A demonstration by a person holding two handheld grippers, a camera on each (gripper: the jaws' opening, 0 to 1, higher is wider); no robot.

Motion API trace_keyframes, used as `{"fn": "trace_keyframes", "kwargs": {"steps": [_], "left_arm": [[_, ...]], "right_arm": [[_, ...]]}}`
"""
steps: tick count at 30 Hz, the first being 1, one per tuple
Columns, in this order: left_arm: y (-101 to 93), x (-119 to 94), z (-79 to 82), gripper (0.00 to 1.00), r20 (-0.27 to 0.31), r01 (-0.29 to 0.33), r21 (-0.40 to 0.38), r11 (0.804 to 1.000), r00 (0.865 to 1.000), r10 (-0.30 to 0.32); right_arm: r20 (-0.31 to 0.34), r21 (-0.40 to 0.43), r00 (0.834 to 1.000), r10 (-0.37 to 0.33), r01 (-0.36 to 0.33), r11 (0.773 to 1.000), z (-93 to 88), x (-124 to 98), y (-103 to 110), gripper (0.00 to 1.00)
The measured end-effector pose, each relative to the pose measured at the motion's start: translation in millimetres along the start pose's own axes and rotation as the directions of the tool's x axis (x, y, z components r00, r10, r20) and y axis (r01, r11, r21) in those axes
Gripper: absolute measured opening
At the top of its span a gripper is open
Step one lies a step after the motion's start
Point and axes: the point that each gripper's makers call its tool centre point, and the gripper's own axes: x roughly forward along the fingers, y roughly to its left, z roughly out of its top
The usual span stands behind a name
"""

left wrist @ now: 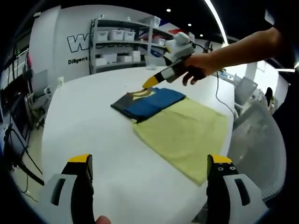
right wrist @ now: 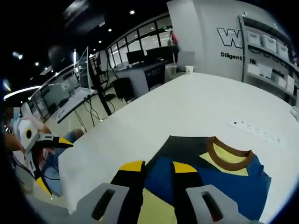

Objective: Fold the garment on the visible template until the final outline fits inside the template.

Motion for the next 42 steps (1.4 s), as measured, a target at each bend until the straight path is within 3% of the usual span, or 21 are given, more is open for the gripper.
{"fn": "trace_keyframes", "kwargs": {"steps": [9, 12, 20, 27, 42], "left_arm": [[-12.2, 9.1, 5.7, 0.98, -0.001, 0.021, 0.015, 1.000, 1.000, -0.021], [-15.3, 10.1, 10.8, 0.98, 0.009, 0.023, 0.016, 1.000, 1.000, -0.023], [-26.0, 13.0, 12.1, 0.98, 0.001, 0.034, 0.029, 0.999, 0.999, -0.034], [-34.2, 14.8, 11.4, 0.98, 0.000, 0.039, 0.027, 0.999, 0.999, -0.039], [-52.0, 19.7, 6.4, 0.99, -0.021, 0.065, 0.057, 0.996, 0.998, -0.064]], "right_arm": [[0.050, -0.013, 0.999, -0.013, 0.014, 1.000, 4.5, -21.0, -2.5, 0.27], [0.092, 0.032, 0.996, -0.012, 0.010, 0.999, 8.4, -25.6, 0.1, 0.29], [0.091, 0.007, 0.996, -0.008, 0.008, 1.000, 2.2, -38.3, 3.7, 0.34], [0.093, -0.053, 0.995, -0.033, 0.038, 0.998, 3.2, -53.9, -4.8, 0.39], [0.125, -0.103, 0.991, -0.038, 0.051, 0.993, 1.3, -94.7, -13.6, 0.49]]}}
